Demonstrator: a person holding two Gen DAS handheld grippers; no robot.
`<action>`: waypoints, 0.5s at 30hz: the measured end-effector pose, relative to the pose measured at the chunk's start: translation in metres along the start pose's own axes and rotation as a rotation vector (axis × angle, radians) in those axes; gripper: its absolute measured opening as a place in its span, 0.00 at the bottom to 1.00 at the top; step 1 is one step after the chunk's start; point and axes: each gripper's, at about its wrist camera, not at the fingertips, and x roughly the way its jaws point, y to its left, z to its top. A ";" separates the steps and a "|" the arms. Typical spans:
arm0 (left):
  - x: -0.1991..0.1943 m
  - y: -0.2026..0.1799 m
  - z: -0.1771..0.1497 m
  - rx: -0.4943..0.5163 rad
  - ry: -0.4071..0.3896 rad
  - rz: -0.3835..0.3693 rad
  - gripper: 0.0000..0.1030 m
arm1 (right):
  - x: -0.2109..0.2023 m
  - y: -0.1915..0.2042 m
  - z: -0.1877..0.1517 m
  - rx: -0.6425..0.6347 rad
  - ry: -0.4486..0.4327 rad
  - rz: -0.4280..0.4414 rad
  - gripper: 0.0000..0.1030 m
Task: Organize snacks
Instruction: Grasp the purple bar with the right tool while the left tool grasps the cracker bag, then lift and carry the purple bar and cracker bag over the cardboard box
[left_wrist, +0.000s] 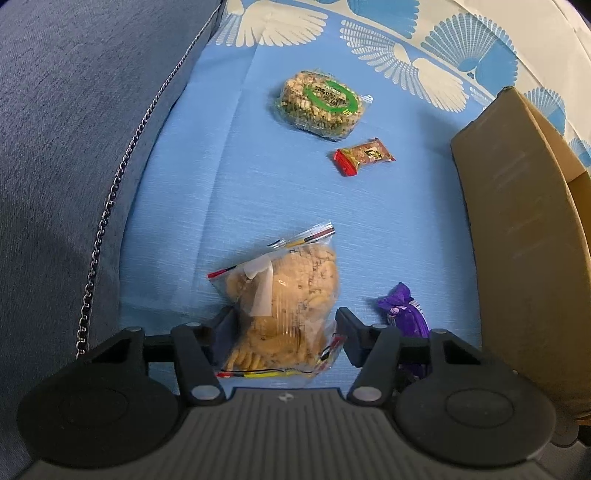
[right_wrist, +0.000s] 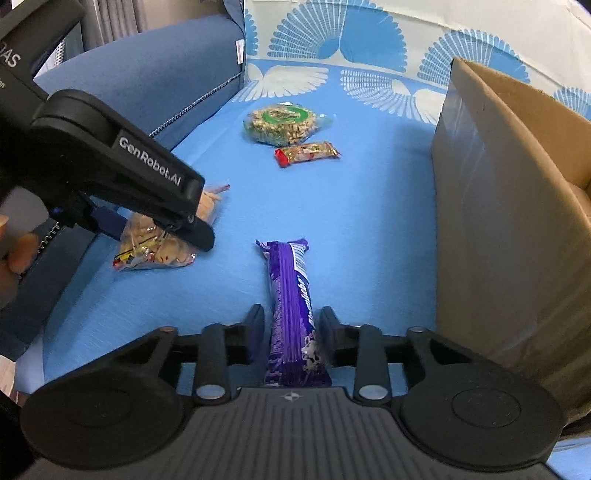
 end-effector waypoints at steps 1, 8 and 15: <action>0.000 0.000 0.000 -0.001 -0.001 -0.001 0.60 | 0.000 0.000 0.000 -0.004 -0.006 -0.003 0.35; -0.001 0.000 0.001 -0.002 -0.007 -0.016 0.56 | 0.000 0.000 0.000 -0.018 -0.023 -0.008 0.21; -0.003 -0.002 0.001 -0.002 -0.015 -0.033 0.55 | -0.004 -0.001 0.002 -0.011 -0.053 -0.026 0.18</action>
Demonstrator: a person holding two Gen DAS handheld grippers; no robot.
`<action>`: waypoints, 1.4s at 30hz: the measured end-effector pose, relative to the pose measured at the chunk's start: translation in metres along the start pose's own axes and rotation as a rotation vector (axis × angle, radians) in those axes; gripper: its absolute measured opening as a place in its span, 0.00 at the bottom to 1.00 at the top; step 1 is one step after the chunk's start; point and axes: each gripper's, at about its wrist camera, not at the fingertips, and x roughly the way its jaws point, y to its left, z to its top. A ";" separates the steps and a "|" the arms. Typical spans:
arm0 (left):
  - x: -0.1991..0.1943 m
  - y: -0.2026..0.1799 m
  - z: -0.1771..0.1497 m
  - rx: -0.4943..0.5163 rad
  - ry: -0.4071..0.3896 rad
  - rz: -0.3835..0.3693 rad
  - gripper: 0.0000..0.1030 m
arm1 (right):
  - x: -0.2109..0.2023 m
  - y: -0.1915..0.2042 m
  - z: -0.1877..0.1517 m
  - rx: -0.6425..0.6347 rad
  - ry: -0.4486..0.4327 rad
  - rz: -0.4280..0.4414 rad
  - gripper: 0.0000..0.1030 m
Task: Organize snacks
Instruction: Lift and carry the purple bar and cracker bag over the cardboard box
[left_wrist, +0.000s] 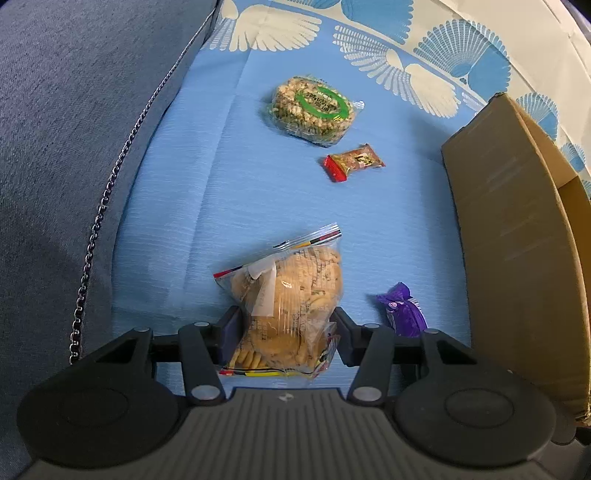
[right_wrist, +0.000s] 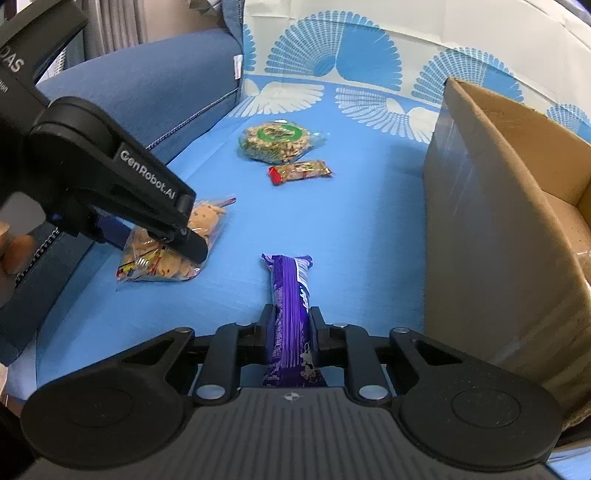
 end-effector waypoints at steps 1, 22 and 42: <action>-0.001 0.000 0.000 0.000 -0.002 -0.003 0.54 | 0.000 -0.001 0.000 0.003 -0.001 -0.003 0.18; -0.005 0.001 0.001 0.000 -0.024 -0.030 0.53 | -0.005 -0.001 0.000 0.012 -0.024 -0.008 0.17; -0.018 0.001 0.006 -0.029 -0.100 -0.069 0.53 | -0.019 0.002 0.001 -0.005 -0.103 -0.023 0.17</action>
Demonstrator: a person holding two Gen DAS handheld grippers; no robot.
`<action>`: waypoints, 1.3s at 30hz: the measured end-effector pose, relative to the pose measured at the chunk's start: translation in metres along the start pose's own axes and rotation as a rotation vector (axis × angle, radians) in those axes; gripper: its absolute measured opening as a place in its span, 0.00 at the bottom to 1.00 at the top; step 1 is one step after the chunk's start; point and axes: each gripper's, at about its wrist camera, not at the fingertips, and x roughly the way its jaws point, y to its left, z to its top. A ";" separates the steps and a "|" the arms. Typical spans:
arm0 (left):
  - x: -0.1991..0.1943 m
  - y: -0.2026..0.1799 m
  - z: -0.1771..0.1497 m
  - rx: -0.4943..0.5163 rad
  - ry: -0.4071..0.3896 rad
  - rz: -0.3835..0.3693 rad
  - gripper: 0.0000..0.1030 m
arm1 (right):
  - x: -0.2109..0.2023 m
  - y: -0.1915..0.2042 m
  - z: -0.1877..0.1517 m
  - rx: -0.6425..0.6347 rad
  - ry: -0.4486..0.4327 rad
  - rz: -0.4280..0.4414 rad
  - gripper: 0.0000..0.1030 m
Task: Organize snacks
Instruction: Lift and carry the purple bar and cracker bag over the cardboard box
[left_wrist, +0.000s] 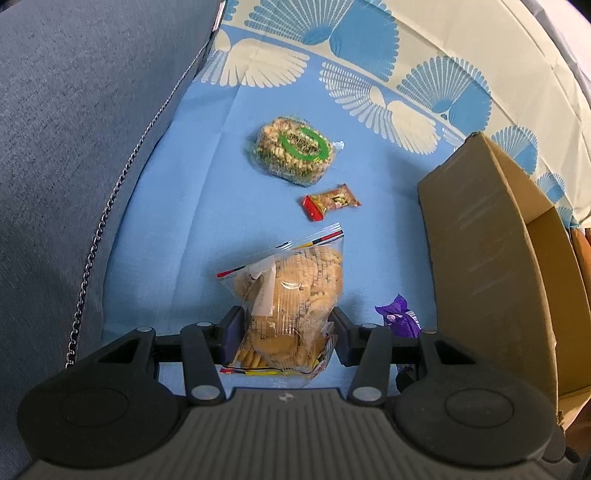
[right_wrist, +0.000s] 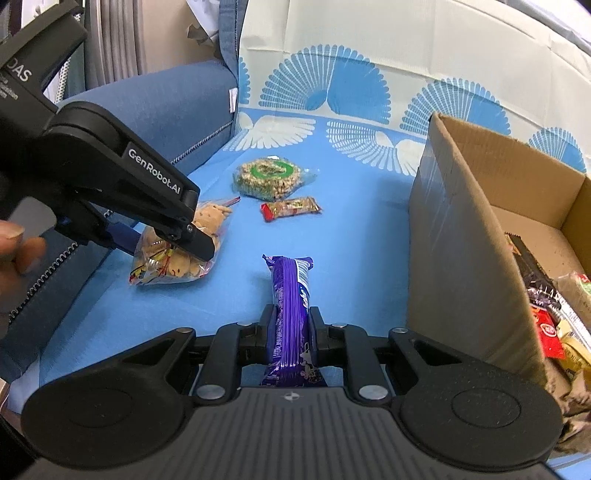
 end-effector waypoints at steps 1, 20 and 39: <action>-0.001 0.000 0.000 -0.002 -0.005 -0.002 0.53 | -0.001 0.001 0.000 -0.001 -0.006 -0.001 0.17; -0.034 -0.007 0.014 -0.012 -0.215 -0.021 0.52 | -0.057 -0.031 0.047 0.115 -0.150 0.048 0.17; -0.043 -0.041 0.019 0.050 -0.350 -0.064 0.52 | -0.075 -0.145 0.075 0.219 -0.268 -0.051 0.17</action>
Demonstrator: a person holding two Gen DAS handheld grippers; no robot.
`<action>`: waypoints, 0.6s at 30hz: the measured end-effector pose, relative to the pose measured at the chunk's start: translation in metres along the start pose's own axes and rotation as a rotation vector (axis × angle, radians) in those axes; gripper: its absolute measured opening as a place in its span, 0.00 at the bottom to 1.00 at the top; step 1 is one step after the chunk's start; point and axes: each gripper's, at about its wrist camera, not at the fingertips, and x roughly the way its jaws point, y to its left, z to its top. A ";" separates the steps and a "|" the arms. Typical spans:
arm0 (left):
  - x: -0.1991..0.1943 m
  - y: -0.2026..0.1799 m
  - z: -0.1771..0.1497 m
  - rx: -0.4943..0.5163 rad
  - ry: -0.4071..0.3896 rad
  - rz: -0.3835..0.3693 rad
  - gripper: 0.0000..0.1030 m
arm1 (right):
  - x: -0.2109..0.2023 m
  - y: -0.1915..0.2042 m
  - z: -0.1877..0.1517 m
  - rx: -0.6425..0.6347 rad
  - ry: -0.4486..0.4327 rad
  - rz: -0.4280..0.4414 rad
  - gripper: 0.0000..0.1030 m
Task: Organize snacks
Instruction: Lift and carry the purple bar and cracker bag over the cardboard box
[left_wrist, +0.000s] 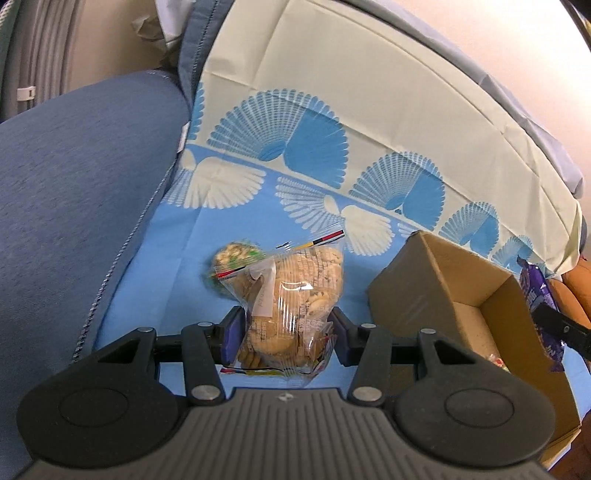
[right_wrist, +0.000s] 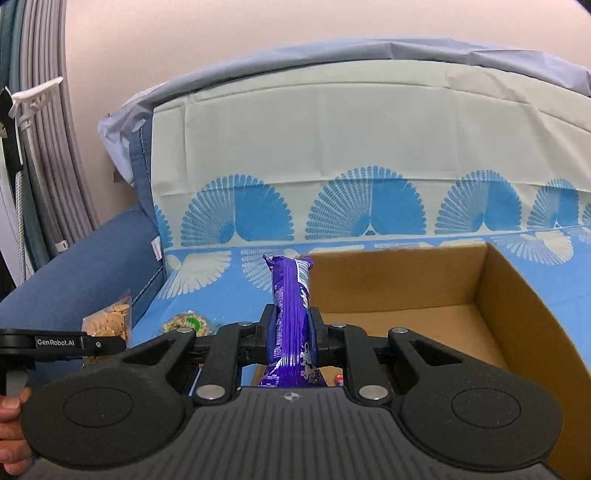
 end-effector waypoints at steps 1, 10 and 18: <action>0.001 -0.003 0.001 0.002 -0.005 -0.007 0.52 | -0.003 -0.003 0.001 -0.006 -0.011 -0.006 0.17; 0.004 -0.039 0.002 0.017 -0.052 -0.079 0.52 | -0.018 -0.031 0.004 -0.024 -0.045 -0.061 0.17; 0.004 -0.090 0.000 0.105 -0.125 -0.159 0.52 | -0.028 -0.061 0.001 -0.021 -0.043 -0.124 0.17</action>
